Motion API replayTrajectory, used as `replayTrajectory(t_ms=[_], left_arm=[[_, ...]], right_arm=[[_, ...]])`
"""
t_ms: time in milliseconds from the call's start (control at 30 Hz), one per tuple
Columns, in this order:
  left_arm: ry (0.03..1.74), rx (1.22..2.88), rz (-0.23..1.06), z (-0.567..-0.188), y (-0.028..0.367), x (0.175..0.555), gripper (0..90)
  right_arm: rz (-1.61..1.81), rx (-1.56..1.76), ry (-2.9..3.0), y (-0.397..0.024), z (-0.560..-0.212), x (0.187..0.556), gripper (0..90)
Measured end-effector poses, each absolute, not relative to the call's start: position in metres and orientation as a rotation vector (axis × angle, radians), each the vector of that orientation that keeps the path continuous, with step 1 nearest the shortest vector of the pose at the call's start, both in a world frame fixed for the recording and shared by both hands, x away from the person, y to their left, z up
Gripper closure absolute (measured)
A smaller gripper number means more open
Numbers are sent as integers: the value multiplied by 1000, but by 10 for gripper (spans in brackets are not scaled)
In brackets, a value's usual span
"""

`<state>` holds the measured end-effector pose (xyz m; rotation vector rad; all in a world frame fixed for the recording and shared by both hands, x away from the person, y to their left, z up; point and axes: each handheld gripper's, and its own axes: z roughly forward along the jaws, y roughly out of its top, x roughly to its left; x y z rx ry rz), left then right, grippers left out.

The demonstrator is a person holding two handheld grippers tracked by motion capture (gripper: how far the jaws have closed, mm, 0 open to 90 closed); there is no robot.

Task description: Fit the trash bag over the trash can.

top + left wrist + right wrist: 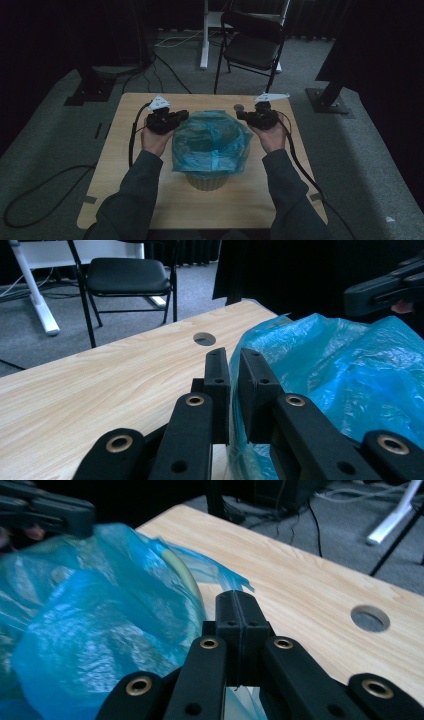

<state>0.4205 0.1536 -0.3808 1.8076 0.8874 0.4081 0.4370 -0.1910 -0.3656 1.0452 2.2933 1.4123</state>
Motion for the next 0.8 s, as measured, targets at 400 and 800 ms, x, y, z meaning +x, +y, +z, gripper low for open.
replayTrajectory(t_ms=[400,800], left_arm=[[942,1836,408,-389,154,430,895],[988,1826,358,-400,159,436,897]], right_arm=[[1402,973,2374,-168,-363,444,854],[1294,1035,2367,-168,-366,451,900]])
